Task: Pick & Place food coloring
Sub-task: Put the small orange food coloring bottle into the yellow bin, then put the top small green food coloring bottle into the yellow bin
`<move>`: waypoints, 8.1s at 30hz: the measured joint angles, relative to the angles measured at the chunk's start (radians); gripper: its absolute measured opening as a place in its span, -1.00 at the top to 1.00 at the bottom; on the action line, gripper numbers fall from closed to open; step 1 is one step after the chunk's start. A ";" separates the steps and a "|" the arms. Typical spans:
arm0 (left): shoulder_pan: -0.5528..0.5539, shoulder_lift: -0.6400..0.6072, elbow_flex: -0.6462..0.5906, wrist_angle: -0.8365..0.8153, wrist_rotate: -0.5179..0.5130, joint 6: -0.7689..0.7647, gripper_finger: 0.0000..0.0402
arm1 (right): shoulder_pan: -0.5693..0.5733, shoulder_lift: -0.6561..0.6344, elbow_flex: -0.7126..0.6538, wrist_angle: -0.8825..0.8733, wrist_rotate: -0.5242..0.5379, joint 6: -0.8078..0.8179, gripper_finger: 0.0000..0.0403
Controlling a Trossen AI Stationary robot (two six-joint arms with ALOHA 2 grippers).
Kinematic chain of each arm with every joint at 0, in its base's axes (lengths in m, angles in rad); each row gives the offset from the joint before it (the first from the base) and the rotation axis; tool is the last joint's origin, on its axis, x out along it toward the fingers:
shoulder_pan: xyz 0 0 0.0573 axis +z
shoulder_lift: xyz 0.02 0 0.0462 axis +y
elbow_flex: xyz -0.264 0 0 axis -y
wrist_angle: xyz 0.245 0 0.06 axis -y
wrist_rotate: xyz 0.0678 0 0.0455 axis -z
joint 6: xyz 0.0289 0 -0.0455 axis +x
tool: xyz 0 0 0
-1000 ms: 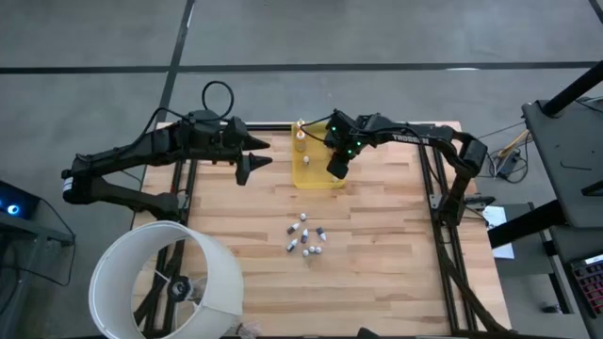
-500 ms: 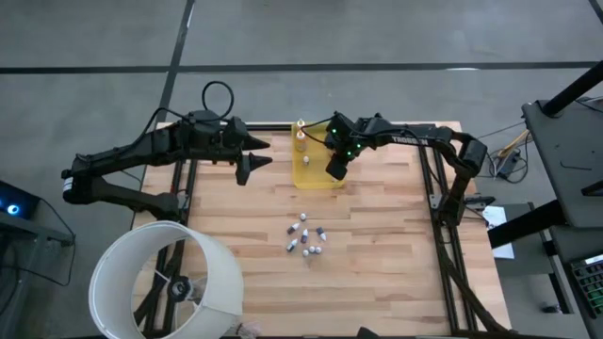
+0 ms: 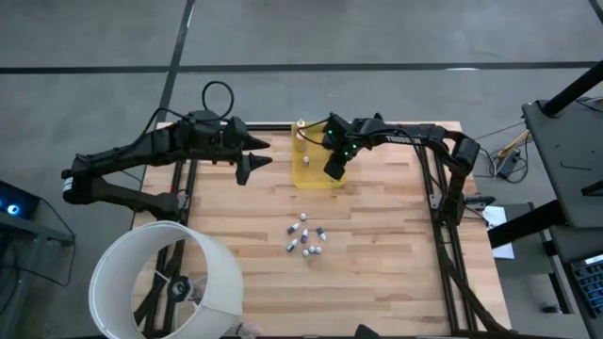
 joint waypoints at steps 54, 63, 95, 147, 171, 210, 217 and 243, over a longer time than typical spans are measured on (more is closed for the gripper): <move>0.000 0.000 0.000 0.002 0.000 -0.023 -0.06 | 0.008 0.045 -0.039 0.017 0.008 0.000 0.40; 0.000 0.000 0.000 0.002 0.000 -0.023 -0.06 | 0.008 0.027 -0.031 0.002 0.012 0.033 0.20; 0.001 0.002 0.000 0.001 0.001 -0.023 -0.06 | 0.389 -0.295 0.066 -0.219 -0.092 0.033 0.38; -0.149 0.664 0.033 0.007 0.092 0.364 -0.06 | 0.492 -1.010 0.029 -0.102 0.040 0.227 0.64; -0.181 0.813 0.086 -0.006 0.052 0.335 -0.06 | 0.492 -0.989 0.016 -0.162 0.098 0.153 0.62; -0.181 0.851 0.083 0.009 0.053 0.265 0.38 | 0.492 -0.976 0.015 -0.161 0.098 0.157 0.69; -0.181 0.851 0.083 0.012 0.054 0.248 0.61 | 0.492 -0.976 0.015 -0.161 0.098 0.157 0.68; -0.048 0.849 0.475 -0.288 -0.061 0.264 0.78 | 0.492 -0.950 0.015 -0.161 0.097 0.157 0.71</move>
